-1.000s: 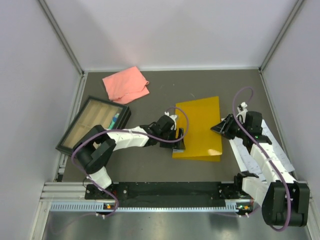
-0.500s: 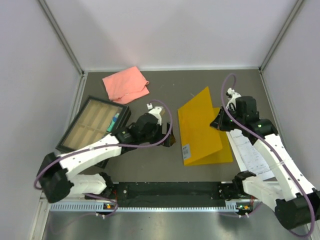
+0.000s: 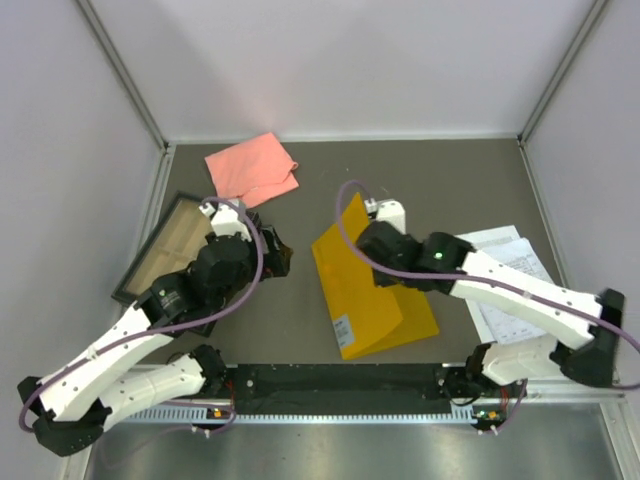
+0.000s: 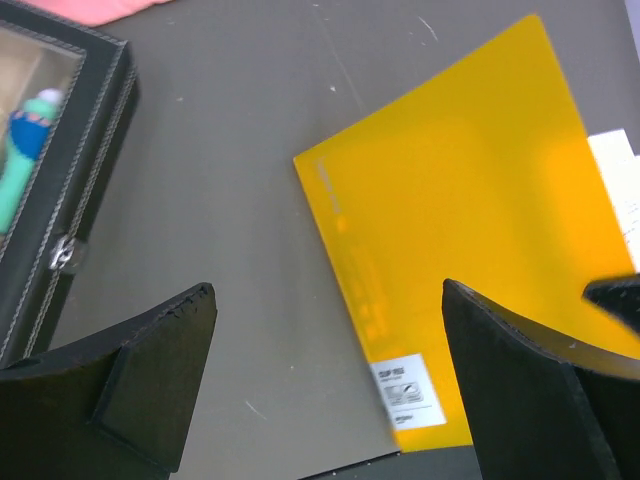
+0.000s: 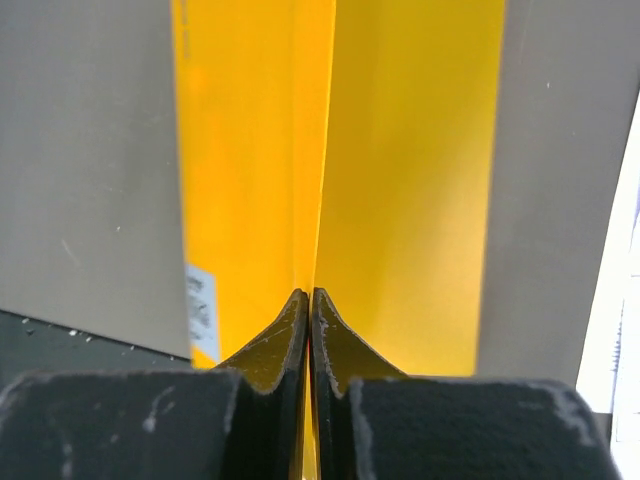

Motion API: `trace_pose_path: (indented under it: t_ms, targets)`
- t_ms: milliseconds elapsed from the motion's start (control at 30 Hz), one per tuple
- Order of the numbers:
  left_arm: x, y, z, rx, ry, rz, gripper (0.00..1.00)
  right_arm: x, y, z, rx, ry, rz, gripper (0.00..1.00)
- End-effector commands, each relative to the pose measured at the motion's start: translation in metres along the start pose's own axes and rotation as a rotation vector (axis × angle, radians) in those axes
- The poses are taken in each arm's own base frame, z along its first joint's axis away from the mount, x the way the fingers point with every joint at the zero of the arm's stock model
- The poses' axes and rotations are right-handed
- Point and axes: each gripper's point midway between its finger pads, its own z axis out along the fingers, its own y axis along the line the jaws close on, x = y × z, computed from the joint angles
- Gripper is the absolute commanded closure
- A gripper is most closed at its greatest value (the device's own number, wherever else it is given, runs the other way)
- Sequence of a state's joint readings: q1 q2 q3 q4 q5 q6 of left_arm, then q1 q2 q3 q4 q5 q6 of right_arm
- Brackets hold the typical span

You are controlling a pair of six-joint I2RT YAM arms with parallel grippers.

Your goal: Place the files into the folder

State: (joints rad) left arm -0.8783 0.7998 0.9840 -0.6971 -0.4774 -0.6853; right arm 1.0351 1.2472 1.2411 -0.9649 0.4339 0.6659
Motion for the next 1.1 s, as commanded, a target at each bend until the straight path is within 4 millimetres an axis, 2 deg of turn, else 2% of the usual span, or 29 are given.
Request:
trace_pose_path:
  t_ms: [0, 100, 133, 167, 200, 233, 267, 333, 400, 467, 533, 600, 633, 800, 1067]
  targets:
    - [-0.003, 0.005, -0.004, -0.045, 0.004, -0.061, 0.02, -0.006, 0.011, -0.005, 0.175, -0.078, -0.073, 1.00]
    - [-0.002, -0.018, 0.001, -0.004, 0.072, -0.103, 0.02, -0.009, 0.038, -0.004, 0.108, -0.091, -0.101, 1.00]
    - [-0.013, -0.029, -0.002, 0.021, 0.067, -0.129, 0.02, -0.004, 0.044, -0.002, 0.075, -0.072, -0.104, 1.00]
    - [-0.012, -0.036, 0.004, 0.019, 0.088, -0.135, 0.02, -0.012, 0.056, -0.004, 0.012, -0.105, -0.079, 1.00]
    - [-0.015, -0.046, 0.004, 0.042, 0.098, -0.154, 0.02, -0.012, 0.061, -0.005, -0.023, -0.110, -0.071, 1.00]
    - [-0.028, -0.055, 0.002, 0.056, 0.083, -0.168, 0.02, -0.007, 0.064, -0.003, -0.053, -0.103, -0.066, 1.00]
    - [-0.027, -0.058, 0.010, 0.035, 0.098, -0.167, 0.02, -0.013, 0.070, -0.008, -0.096, -0.129, -0.041, 1.00]
    - [-0.035, -0.068, 0.013, 0.043, 0.100, -0.192, 0.02, -0.011, 0.075, -0.010, -0.147, -0.132, -0.035, 1.00]
    - [-0.028, -0.080, 0.026, 0.063, 0.151, -0.223, 0.02, -0.016, 0.078, -0.017, -0.185, -0.157, -0.019, 1.00]
    - [-0.026, -0.091, 0.037, 0.100, 0.175, -0.263, 0.03, -0.012, 0.077, -0.017, -0.195, -0.151, -0.026, 1.00]
    - [-0.021, -0.098, 0.044, 0.144, 0.208, -0.296, 0.04, -0.011, 0.074, -0.018, -0.193, -0.151, -0.030, 1.00]
    - [-0.027, -0.112, 0.049, 0.211, 0.185, -0.303, 0.05, -0.008, 0.072, -0.018, -0.200, -0.151, -0.037, 1.00]
    - [-0.023, -0.118, 0.050, 0.241, 0.202, -0.301, 0.06, -0.009, 0.075, -0.019, -0.218, -0.155, -0.027, 1.00]
    - [-0.013, -0.125, 0.062, 0.245, 0.244, -0.301, 0.05, -0.007, 0.078, -0.021, -0.256, -0.166, -0.027, 1.00]
    - [0.004, -0.118, 0.077, 0.188, 0.277, -0.308, 0.10, -0.010, 0.081, -0.023, -0.281, -0.182, -0.039, 1.00]
